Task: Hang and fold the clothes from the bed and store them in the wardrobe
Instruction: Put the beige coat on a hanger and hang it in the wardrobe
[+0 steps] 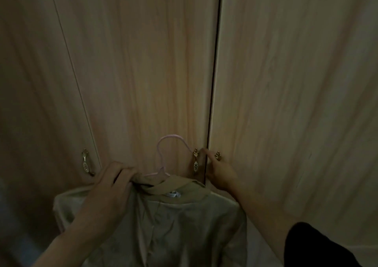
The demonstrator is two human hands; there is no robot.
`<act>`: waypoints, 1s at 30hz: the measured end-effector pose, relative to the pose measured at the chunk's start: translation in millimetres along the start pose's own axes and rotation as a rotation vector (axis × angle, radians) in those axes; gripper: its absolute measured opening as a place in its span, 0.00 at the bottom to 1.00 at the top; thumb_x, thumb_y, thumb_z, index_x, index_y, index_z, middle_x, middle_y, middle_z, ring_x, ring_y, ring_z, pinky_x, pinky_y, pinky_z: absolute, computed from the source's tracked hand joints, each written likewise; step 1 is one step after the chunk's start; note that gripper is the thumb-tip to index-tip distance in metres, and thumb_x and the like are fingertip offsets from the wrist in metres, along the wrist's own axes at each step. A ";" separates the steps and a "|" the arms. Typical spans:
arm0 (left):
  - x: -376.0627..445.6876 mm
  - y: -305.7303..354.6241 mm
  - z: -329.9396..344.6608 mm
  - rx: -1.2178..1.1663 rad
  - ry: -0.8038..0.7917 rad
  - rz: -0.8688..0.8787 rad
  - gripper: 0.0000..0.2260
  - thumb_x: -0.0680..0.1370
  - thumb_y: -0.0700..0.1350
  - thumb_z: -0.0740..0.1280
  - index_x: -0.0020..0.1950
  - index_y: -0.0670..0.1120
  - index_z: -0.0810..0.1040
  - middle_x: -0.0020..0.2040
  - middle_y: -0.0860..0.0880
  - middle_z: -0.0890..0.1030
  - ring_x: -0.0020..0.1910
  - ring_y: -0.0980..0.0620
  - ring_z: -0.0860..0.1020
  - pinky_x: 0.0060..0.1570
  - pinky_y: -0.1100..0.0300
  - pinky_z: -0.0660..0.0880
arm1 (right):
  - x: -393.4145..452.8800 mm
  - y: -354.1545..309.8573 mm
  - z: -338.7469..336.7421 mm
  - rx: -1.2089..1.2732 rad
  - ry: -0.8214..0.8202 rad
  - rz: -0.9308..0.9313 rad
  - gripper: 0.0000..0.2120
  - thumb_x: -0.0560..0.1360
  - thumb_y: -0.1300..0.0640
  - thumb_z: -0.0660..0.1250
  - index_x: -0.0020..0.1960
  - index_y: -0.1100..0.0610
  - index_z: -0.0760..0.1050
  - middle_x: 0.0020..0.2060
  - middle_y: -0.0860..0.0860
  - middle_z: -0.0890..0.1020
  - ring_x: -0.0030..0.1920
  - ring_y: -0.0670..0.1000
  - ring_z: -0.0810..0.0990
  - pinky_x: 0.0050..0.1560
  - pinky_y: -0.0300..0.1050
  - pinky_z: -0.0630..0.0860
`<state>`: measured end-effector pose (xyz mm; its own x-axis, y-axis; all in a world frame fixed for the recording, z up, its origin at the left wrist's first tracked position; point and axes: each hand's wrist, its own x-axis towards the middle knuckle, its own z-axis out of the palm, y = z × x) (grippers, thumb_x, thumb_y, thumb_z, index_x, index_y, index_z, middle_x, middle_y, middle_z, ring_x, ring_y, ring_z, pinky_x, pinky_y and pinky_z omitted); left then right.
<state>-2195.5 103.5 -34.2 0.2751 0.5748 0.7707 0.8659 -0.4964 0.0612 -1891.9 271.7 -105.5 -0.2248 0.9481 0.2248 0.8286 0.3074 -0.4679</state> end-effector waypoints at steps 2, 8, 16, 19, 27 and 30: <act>-2.7 1.4 -5.0 -0.020 0.003 0.025 0.09 0.77 0.40 0.57 0.53 0.43 0.74 0.48 0.45 0.75 0.47 0.47 0.71 0.48 0.53 0.68 | -14.6 -7.0 -0.3 -0.078 0.041 0.010 0.34 0.78 0.58 0.62 0.79 0.46 0.51 0.54 0.60 0.78 0.52 0.57 0.74 0.50 0.42 0.68; -18.6 6.8 -10.3 -0.134 -0.001 0.173 0.08 0.77 0.40 0.57 0.52 0.42 0.74 0.48 0.44 0.74 0.46 0.45 0.72 0.49 0.54 0.68 | -100.8 -14.9 -3.8 -0.339 0.035 0.014 0.22 0.82 0.48 0.56 0.75 0.49 0.64 0.66 0.53 0.68 0.59 0.54 0.75 0.49 0.30 0.70; -20.7 46.8 28.1 -0.303 0.006 0.399 0.09 0.78 0.38 0.58 0.57 0.41 0.72 0.51 0.42 0.73 0.47 0.41 0.74 0.48 0.49 0.73 | -222.6 -22.3 -45.4 -0.491 0.174 0.189 0.23 0.79 0.46 0.63 0.71 0.45 0.61 0.63 0.57 0.69 0.55 0.60 0.76 0.39 0.47 0.75; -17.5 69.7 42.0 -0.368 -0.015 0.457 0.09 0.79 0.38 0.57 0.57 0.41 0.72 0.51 0.42 0.73 0.47 0.41 0.74 0.49 0.50 0.72 | -257.1 -16.6 -62.6 -0.546 0.255 0.227 0.16 0.78 0.46 0.63 0.63 0.47 0.68 0.65 0.54 0.66 0.55 0.56 0.76 0.33 0.45 0.75; 13.5 140.2 51.2 -0.504 0.000 0.515 0.10 0.77 0.36 0.57 0.53 0.40 0.75 0.50 0.44 0.73 0.46 0.45 0.73 0.51 0.55 0.70 | -344.2 29.3 -112.9 -0.581 0.364 0.345 0.13 0.79 0.51 0.58 0.62 0.48 0.73 0.58 0.48 0.72 0.50 0.48 0.77 0.42 0.45 0.79; 25.5 170.4 56.1 -0.540 -0.007 0.533 0.10 0.78 0.38 0.56 0.54 0.40 0.75 0.51 0.45 0.73 0.46 0.47 0.73 0.51 0.59 0.68 | -368.3 50.4 -133.8 -0.519 0.396 0.373 0.15 0.79 0.54 0.61 0.65 0.48 0.72 0.62 0.48 0.72 0.57 0.48 0.76 0.49 0.44 0.80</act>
<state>-2017.5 70.1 -39.7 0.6033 0.1712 0.7789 0.2910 -0.9566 -0.0151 -1698.8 -72.8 -97.5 0.2380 0.8518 0.4667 0.9711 -0.1990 -0.1320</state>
